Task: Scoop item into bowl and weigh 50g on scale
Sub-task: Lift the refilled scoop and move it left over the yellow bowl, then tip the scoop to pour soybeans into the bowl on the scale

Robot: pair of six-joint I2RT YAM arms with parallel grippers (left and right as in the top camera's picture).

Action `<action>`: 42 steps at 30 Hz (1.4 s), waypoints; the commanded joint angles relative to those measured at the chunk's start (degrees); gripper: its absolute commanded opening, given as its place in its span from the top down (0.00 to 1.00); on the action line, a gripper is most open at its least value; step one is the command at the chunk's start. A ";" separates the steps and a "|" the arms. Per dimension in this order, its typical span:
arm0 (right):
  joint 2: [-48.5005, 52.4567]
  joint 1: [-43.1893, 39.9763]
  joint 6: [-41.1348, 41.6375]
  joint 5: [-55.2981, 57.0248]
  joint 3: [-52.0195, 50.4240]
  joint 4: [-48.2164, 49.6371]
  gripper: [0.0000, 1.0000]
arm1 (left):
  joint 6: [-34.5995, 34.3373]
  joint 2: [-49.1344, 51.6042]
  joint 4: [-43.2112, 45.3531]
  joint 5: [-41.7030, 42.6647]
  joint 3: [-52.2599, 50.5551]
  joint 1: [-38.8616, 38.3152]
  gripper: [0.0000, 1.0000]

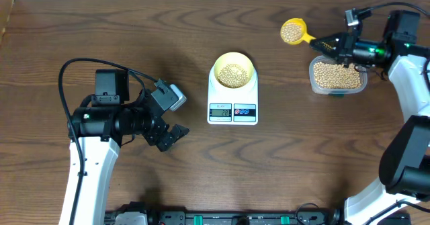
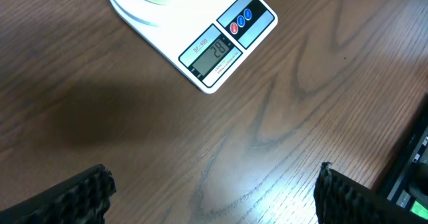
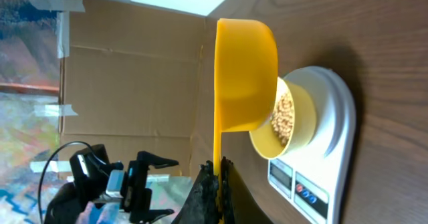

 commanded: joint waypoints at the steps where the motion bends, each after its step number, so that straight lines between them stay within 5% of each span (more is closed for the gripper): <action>1: 0.48 1.77 2.56 -1.11 0.59 0.42 0.99 | 0.79 0.22 -0.17 0.94 1.38 0.20 0.02; 21: 0.48 18.86 -6.82 15.63 0.59 1.03 0.99 | 0.79 0.22 -0.17 0.94 1.38 0.20 0.02; 42: 0.46 27.69 -13.27 36.11 0.61 0.74 0.99 | 0.79 0.22 -0.17 0.94 1.38 0.20 0.02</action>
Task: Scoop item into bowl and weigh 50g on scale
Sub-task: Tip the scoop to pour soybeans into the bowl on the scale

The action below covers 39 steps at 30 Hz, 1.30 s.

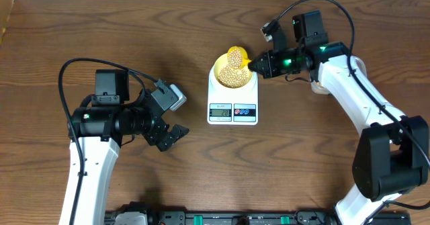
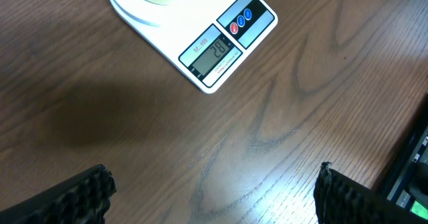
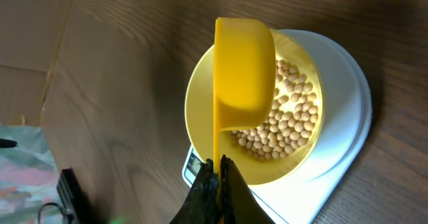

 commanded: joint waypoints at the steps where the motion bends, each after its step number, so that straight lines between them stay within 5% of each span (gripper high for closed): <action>1: 0.46 1.05 -1.29 2.21 0.61 -0.04 0.99 | 0.79 0.20 -0.20 0.94 1.38 0.20 0.02; 18: -3.82 5.22 -5.09 15.58 0.72 -3.87 0.99 | 0.79 0.20 -0.20 0.94 1.38 0.20 0.02; 39: -4.02 5.40 -5.07 15.56 0.72 -3.82 0.99 | 0.79 0.20 -0.20 0.94 1.38 0.20 0.02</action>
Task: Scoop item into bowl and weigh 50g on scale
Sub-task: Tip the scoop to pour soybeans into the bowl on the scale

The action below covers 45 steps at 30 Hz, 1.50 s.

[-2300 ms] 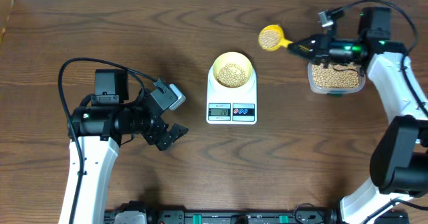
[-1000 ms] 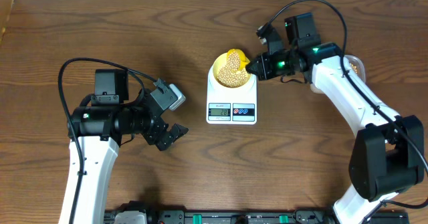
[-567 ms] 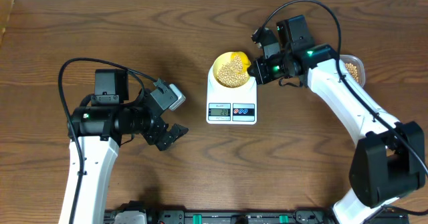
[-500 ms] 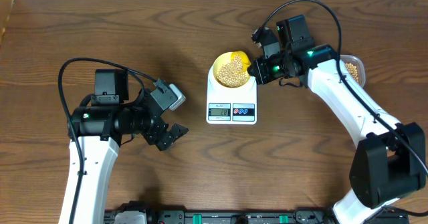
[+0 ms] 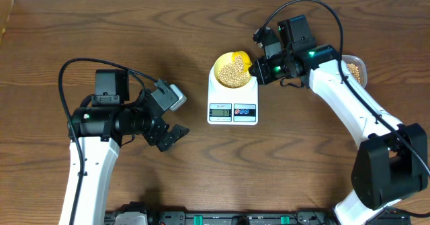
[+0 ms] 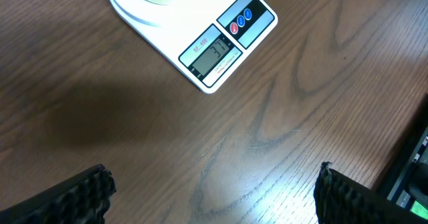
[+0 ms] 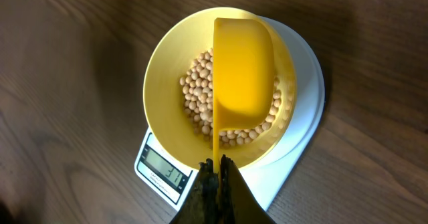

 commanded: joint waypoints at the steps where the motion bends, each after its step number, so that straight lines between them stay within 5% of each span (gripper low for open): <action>1: -1.62 0.39 -1.11 0.26 0.72 0.00 0.99 | 0.79 0.22 -0.17 0.94 1.38 0.20 0.02; 45: -1.75 3.61 -8.57 7.06 1.20 -1.20 0.99 | 0.79 0.22 -0.17 0.94 1.38 0.20 0.02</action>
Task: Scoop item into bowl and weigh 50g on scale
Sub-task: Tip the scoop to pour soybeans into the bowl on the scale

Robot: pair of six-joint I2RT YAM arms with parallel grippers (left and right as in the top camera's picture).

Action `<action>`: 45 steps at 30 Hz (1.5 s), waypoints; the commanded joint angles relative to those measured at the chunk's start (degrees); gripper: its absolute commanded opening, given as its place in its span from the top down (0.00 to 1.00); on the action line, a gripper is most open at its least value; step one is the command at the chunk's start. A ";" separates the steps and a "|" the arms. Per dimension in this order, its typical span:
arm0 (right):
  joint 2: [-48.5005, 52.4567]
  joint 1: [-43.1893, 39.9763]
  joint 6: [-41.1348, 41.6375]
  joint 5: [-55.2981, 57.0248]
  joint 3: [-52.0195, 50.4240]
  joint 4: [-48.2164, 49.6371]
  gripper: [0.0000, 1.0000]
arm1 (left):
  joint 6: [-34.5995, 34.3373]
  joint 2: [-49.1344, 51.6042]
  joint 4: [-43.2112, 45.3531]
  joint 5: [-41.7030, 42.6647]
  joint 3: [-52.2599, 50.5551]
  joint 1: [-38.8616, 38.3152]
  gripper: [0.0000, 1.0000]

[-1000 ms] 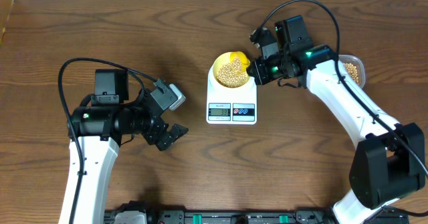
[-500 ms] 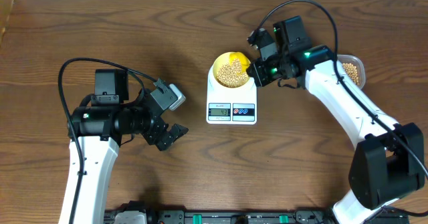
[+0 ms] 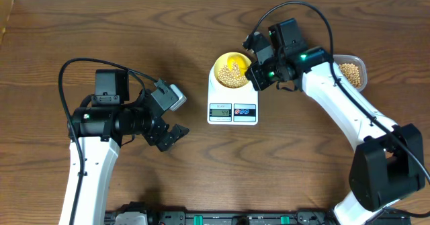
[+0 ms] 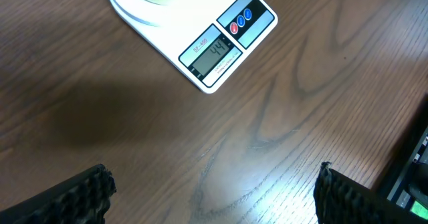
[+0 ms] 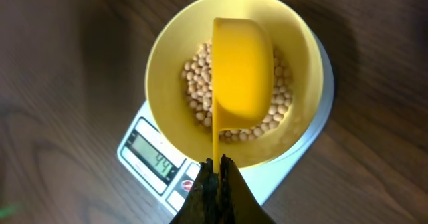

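A yellow bowl [image 3: 232,71] [image 5: 167,50] holding soybeans sits on the white scale [image 3: 232,104] [image 4: 200,43]. The scale display [image 5: 153,161] reads 44. My right gripper [image 5: 217,167] [image 3: 259,77] is shut on the handle of a yellow scoop [image 5: 241,70], which is tipped on its side over the bowl, its hollow turned away from the camera. My left gripper [image 4: 212,190] [image 3: 171,136] hangs open over bare table, left of and in front of the scale.
A clear container of soybeans [image 3: 351,72] stands at the right, partly behind the right arm. A brown wooden table [image 3: 302,158] carries everything. Black equipment lines the front edge [image 3: 222,218].
The scale reading rose from 31 to 44. The right gripper with the scoop shifted slightly over the bowl, and more beans lie in it. The left arm has not moved.
First my right gripper held the full scoop up by the bean container, with the scale at 28. Then the scoop stood over the bowl, still at 28. Tipped over the bowl, it brought the reading to 31, and now to 44.
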 commanded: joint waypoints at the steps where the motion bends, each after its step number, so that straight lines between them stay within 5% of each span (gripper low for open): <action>1: -1.75 0.44 -0.85 1.66 1.27 0.11 0.99 | 0.79 0.22 -0.17 0.94 1.38 0.20 0.02; 45: -3.56 2.29 -1.60 8.28 2.60 -2.38 0.99 | 0.79 0.22 -0.17 0.94 1.38 0.20 0.02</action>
